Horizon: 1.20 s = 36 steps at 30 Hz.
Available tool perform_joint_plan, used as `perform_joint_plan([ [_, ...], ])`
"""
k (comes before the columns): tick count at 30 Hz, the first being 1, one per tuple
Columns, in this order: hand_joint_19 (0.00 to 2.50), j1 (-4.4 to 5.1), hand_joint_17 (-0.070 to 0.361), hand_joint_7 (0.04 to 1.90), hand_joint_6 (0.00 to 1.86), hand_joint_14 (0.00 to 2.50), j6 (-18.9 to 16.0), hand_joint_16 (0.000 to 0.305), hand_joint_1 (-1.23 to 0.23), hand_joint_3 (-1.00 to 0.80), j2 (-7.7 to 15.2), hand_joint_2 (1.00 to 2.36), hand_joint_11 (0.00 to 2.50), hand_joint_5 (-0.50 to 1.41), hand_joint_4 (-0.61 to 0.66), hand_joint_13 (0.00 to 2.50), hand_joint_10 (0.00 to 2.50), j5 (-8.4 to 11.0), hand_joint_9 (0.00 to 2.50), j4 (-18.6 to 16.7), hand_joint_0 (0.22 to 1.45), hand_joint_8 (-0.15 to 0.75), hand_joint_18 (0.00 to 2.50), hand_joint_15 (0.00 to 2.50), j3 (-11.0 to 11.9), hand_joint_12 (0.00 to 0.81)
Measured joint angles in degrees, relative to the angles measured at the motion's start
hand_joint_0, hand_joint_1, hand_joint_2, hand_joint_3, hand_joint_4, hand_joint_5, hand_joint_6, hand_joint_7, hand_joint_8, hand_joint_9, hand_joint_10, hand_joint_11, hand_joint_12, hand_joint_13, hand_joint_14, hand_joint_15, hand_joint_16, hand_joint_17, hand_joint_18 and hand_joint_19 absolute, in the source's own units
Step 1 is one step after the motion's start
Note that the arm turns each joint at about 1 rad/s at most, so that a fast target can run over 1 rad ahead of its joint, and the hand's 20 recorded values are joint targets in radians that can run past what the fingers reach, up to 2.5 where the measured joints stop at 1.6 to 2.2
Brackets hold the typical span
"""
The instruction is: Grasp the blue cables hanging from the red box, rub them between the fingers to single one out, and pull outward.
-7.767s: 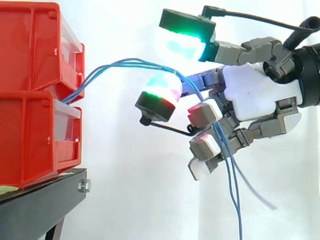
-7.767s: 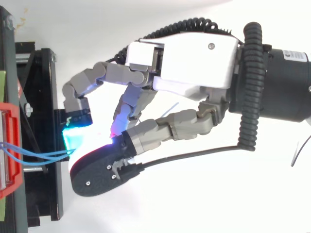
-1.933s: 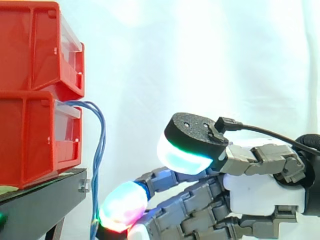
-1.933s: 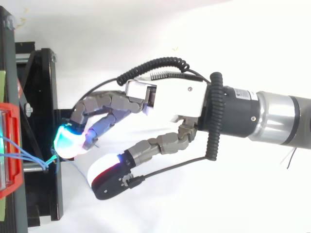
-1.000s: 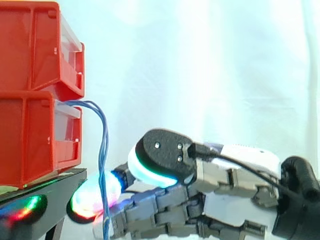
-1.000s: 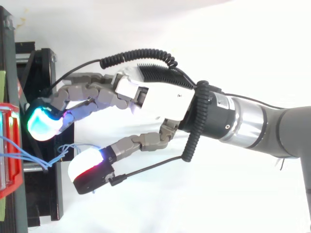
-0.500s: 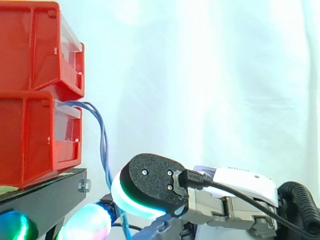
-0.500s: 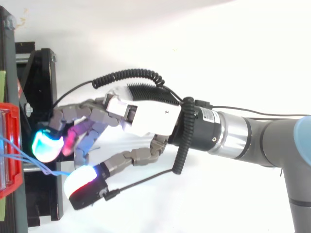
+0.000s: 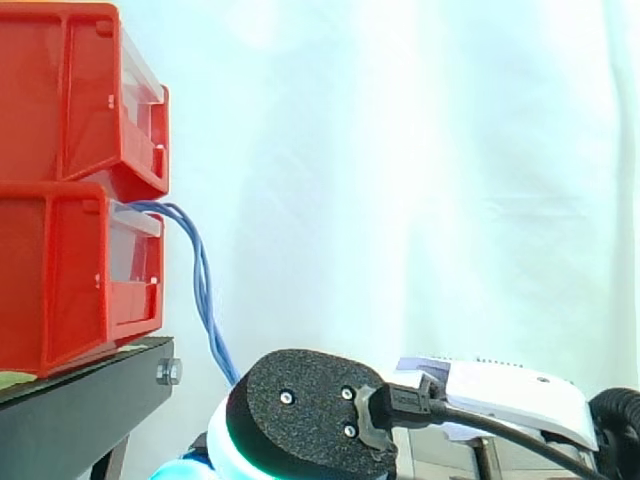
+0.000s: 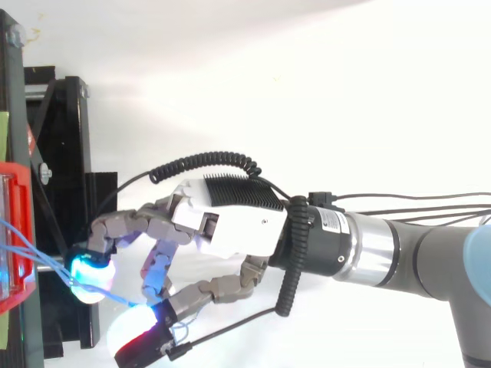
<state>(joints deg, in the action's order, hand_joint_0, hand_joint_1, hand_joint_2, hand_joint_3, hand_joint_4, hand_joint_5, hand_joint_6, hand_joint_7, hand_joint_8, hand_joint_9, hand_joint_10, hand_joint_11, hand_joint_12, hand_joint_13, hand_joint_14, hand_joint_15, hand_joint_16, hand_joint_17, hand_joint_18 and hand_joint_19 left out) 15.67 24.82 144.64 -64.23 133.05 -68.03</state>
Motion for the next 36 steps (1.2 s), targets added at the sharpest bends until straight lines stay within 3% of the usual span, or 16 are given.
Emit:
perform_joint_plan([
  [8,0.65,1.06,0.109,1.22,0.50,0.03,-5.66,0.048,-0.54,-0.50,-0.65,1.00,1.03,-0.07,0.19,1.45,0.03,0.04,1.52,3.08,0.53,0.269,0.65,1.25,-0.04,0.339],
  [12,0.67,1.16,0.110,1.30,0.50,0.03,-8.36,0.049,-0.52,-0.50,-2.28,1.00,1.20,-0.07,0.16,1.48,0.03,-0.13,1.59,7.91,0.52,0.258,0.67,1.34,-0.07,0.326],
  [17,0.70,0.83,0.110,1.39,0.50,0.02,-10.75,0.049,-0.52,-0.50,-6.25,1.00,1.45,-0.06,0.15,1.54,0.03,-0.66,1.66,15.32,0.52,0.243,0.71,1.48,-0.08,0.314],
  [27,0.74,-0.03,0.107,1.44,0.50,0.02,-12.27,0.048,-0.58,-0.50,-10.58,1.00,1.51,-0.06,0.13,1.55,0.03,-1.19,1.66,29.87,0.55,0.222,0.72,1.54,-0.09,0.308],
  [32,0.74,-0.37,0.105,1.38,0.56,0.02,-12.45,0.047,-0.60,-0.48,-11.65,1.00,1.52,-0.07,0.12,1.53,0.03,-1.51,1.66,33.75,0.57,0.224,0.71,1.55,-0.09,0.299],
  [36,0.73,-0.44,0.105,1.24,0.67,0.02,-12.50,0.047,-0.64,-0.41,-11.77,1.01,1.56,-0.09,0.11,1.51,0.03,-1.71,1.67,34.68,0.60,0.210,0.70,1.53,-0.09,0.300],
])
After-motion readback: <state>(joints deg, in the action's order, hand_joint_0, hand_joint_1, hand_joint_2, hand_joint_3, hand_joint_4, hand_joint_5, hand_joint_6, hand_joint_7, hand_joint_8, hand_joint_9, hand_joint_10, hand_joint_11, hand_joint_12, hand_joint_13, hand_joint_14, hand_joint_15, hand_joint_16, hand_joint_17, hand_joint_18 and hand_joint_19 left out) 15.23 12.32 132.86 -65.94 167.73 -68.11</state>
